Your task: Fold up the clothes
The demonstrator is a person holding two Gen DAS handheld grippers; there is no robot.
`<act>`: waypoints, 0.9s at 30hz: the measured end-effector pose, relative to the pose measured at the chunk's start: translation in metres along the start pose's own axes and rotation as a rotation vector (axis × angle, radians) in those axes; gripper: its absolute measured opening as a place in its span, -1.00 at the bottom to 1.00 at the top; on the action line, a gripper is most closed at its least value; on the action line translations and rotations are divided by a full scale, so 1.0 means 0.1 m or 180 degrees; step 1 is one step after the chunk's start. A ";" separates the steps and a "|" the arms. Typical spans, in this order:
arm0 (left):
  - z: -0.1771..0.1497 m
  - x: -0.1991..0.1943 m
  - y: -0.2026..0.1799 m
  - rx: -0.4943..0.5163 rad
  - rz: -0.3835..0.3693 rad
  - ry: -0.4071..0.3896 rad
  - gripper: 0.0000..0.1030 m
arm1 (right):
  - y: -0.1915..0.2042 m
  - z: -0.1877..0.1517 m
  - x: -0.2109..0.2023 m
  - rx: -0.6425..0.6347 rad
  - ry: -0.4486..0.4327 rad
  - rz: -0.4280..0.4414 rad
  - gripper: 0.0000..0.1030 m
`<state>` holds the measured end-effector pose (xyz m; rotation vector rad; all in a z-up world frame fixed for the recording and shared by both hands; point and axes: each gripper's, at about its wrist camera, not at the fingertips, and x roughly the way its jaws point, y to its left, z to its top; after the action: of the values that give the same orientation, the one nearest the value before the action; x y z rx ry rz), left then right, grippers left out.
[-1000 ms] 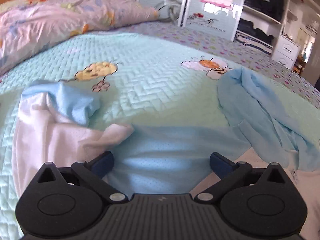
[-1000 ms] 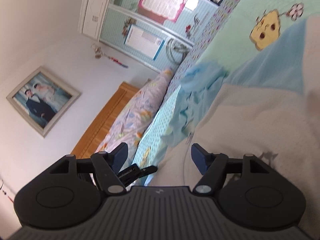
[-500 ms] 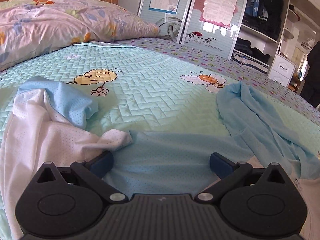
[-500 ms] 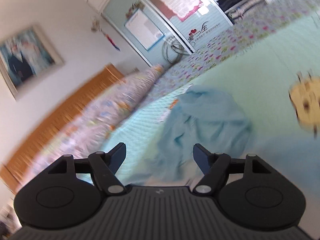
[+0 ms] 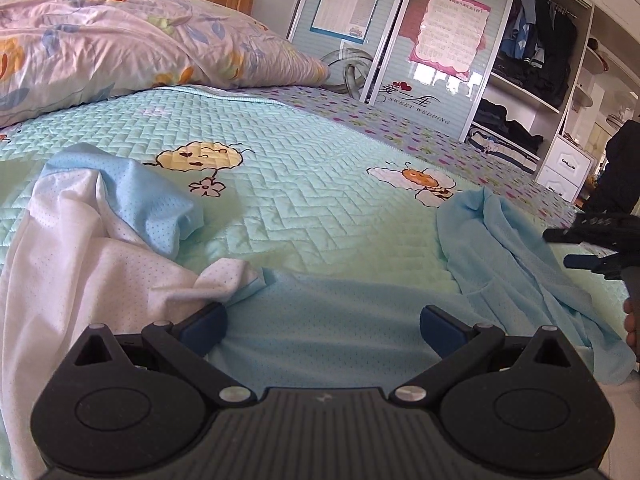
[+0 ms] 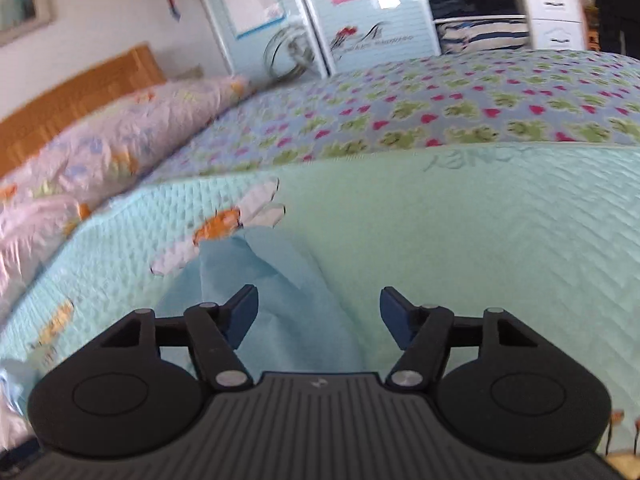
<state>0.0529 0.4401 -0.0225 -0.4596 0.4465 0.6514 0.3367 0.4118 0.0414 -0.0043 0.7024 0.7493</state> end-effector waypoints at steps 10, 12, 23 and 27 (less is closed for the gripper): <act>0.00 0.01 0.01 -0.0028 -0.0004 -0.0020 0.99 | 0.18 -0.04 0.24 -0.0621 0.0209 -0.0111 -0.99; 0.00 0.00 0.01 -0.0034 -0.0002 -0.0018 0.99 | 0.20 0.02 0.19 -0.0734 0.0120 -0.0272 -0.99; 0.01 0.02 0.03 -0.0023 0.0000 -0.0014 0.99 | -0.06 0.21 0.44 -0.0972 0.0322 -0.0962 -0.93; 0.01 0.02 0.03 -0.0022 -0.0001 -0.0015 0.99 | -0.30 0.15 0.43 -0.0625 0.0174 -0.1010 -0.16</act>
<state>0.0528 0.4432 -0.0236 -0.4644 0.4398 0.6539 0.3865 0.4201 0.0207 -0.3095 0.6583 0.5114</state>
